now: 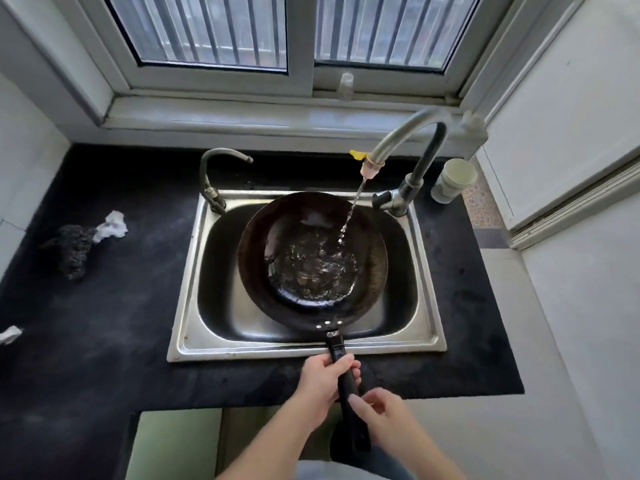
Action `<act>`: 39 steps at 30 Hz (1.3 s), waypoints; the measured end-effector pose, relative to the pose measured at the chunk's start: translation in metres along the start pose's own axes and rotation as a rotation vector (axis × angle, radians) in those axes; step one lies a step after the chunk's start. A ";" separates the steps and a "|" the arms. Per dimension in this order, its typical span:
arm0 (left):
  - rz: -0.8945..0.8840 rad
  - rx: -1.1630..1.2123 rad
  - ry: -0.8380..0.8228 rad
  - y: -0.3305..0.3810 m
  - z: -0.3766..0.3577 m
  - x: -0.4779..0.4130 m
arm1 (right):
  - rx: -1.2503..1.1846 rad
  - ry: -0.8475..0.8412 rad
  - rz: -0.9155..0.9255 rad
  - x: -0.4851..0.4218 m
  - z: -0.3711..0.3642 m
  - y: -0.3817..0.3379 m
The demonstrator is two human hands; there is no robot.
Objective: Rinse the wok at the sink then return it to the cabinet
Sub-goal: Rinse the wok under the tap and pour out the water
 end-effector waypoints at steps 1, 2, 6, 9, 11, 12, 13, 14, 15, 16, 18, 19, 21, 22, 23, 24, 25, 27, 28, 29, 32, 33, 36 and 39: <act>0.002 -0.005 -0.006 0.001 0.000 0.000 | -0.049 -0.037 -0.034 0.000 -0.006 0.001; 0.001 -0.015 -0.013 0.001 0.000 0.000 | -0.103 -0.061 -0.062 0.000 -0.011 0.000; -0.014 -0.054 -0.026 0.002 0.001 -0.003 | -0.378 -0.172 -0.200 0.007 -0.027 -0.016; -0.009 -0.060 -0.035 0.002 0.002 -0.006 | -0.509 -0.186 -0.281 0.010 -0.033 -0.027; -0.008 -0.073 -0.045 0.003 0.003 -0.007 | -0.518 -0.149 -0.326 0.011 -0.036 -0.029; -0.010 -0.080 -0.051 0.003 0.003 -0.007 | -0.507 -0.117 -0.336 0.011 -0.037 -0.030; -0.011 -0.087 -0.058 0.003 0.003 -0.008 | -0.490 -0.079 -0.333 0.011 -0.038 -0.030; -0.014 -0.094 -0.059 0.002 0.003 -0.008 | -0.458 -0.033 -0.307 0.009 -0.038 -0.030; -0.018 -0.095 -0.058 0.003 0.004 -0.007 | -0.419 0.021 -0.261 0.008 -0.037 -0.031; -0.018 -0.086 -0.055 0.004 0.003 -0.006 | -0.381 0.072 -0.200 0.006 -0.036 -0.031; -0.003 -0.050 -0.053 0.004 0.001 -0.003 | -0.308 0.158 -0.093 0.003 -0.033 -0.030; 0.003 -0.034 -0.053 0.004 0.000 -0.001 | -0.281 0.190 -0.057 0.002 -0.032 -0.029; 0.003 -0.017 -0.040 0.003 0.000 0.003 | -0.246 0.227 -0.009 0.001 -0.031 -0.024; 0.001 -0.008 -0.033 0.002 0.000 0.005 | -0.239 0.238 0.007 0.001 -0.031 -0.023; 0.003 0.005 -0.027 0.001 0.000 0.008 | -0.241 0.245 0.021 0.001 -0.031 -0.021; 0.004 0.019 -0.023 0.000 0.001 0.011 | -0.242 0.247 0.035 0.003 -0.031 -0.021; 0.005 0.034 -0.021 -0.002 0.002 0.013 | -0.237 0.246 0.051 0.004 -0.031 -0.022; 0.004 0.061 -0.027 -0.003 0.006 0.017 | -0.221 0.240 0.070 0.009 -0.032 -0.021; 0.003 0.080 -0.041 -0.003 0.008 0.018 | -0.208 0.243 0.079 0.012 -0.032 -0.021; 0.009 0.111 -0.062 -0.003 0.010 0.019 | -0.196 0.248 0.088 0.015 -0.032 -0.020; 0.012 0.151 -0.161 0.001 0.011 0.021 | -0.185 0.259 0.108 0.022 -0.033 -0.016; 0.004 0.150 -0.182 0.001 0.011 0.022 | -0.173 0.268 0.115 0.025 -0.031 -0.014; -0.035 0.134 -0.195 0.000 0.015 0.026 | -0.182 0.254 0.161 0.036 -0.027 -0.017; -0.084 0.126 -0.191 0.004 0.021 0.028 | -0.294 0.156 0.188 0.045 -0.031 -0.029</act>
Point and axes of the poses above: each hand's wrist, its own x-axis away from the middle knuckle, its own z-axis out of the back of the hand, y = z × x, the point moved 7 cm from there along -x, towards the middle knuckle, and after that the axes turned 13 degrees about y, right-handed, at the moved point
